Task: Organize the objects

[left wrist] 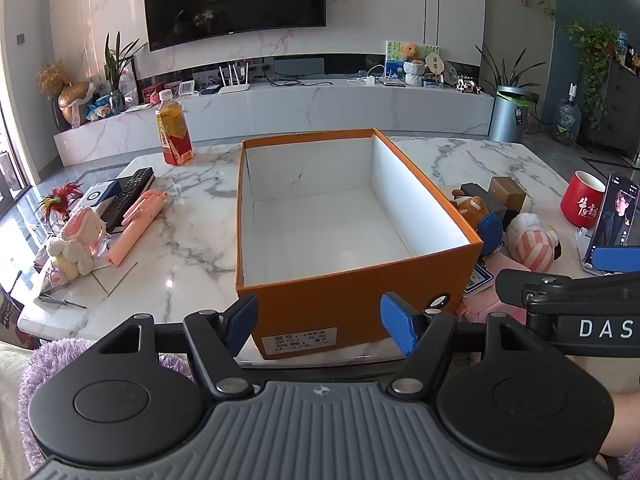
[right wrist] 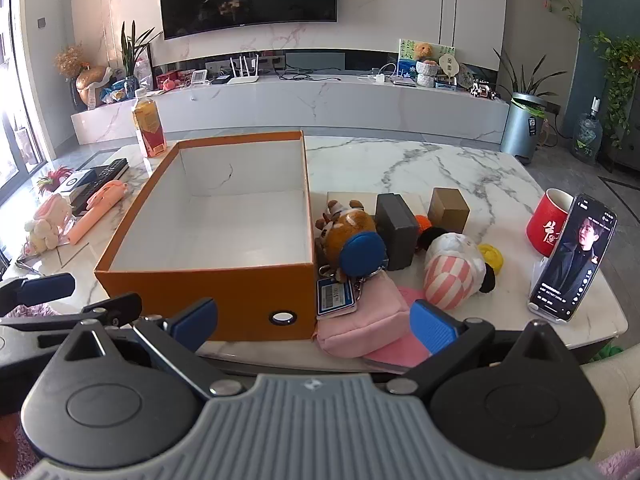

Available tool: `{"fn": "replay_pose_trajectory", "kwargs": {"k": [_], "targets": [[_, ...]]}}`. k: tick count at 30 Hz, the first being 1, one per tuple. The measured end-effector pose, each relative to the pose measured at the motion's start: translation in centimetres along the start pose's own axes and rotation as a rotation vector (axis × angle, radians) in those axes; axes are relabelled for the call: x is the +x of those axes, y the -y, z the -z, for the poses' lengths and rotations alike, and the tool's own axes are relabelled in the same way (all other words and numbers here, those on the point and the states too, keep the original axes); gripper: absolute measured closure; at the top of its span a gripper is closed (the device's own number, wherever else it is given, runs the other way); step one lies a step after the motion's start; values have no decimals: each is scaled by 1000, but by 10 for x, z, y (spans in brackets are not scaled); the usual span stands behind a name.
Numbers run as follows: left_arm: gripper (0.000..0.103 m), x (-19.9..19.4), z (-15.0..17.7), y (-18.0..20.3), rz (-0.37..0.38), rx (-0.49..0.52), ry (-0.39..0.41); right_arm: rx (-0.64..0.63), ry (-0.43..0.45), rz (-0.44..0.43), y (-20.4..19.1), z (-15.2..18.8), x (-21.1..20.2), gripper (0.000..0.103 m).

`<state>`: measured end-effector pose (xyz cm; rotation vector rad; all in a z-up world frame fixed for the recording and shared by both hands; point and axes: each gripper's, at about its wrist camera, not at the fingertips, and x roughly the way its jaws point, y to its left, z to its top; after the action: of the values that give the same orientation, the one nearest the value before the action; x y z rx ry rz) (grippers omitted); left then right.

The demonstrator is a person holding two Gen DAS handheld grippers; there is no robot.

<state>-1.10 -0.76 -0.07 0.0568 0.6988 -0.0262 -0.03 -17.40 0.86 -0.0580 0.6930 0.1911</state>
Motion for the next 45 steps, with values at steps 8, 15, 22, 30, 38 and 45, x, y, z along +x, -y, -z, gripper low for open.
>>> {"fn": "replay_pose_trajectory", "kwargs": {"k": [8, 15, 22, 30, 38, 45], "targets": [[24, 1, 1, -1, 5, -6, -5, -1, -1, -1, 0, 1, 1, 1], [25, 2, 2, 1, 4, 1, -15, 0, -6, -6, 1, 2, 3, 1], [28, 6, 3, 1, 4, 9, -30, 5, -23, -11, 2, 4, 9, 1], [31, 13, -12, 10, 28, 60, -25, 7, -25, -33, 14, -3, 18, 1], [36, 29, -40, 30, 105, 134, -23, 5, 27, -48, 39, -21, 28, 1], [50, 49, -70, 55, 236, 205, -20, 57, -6, -28, 83, -38, 51, 20]]}}
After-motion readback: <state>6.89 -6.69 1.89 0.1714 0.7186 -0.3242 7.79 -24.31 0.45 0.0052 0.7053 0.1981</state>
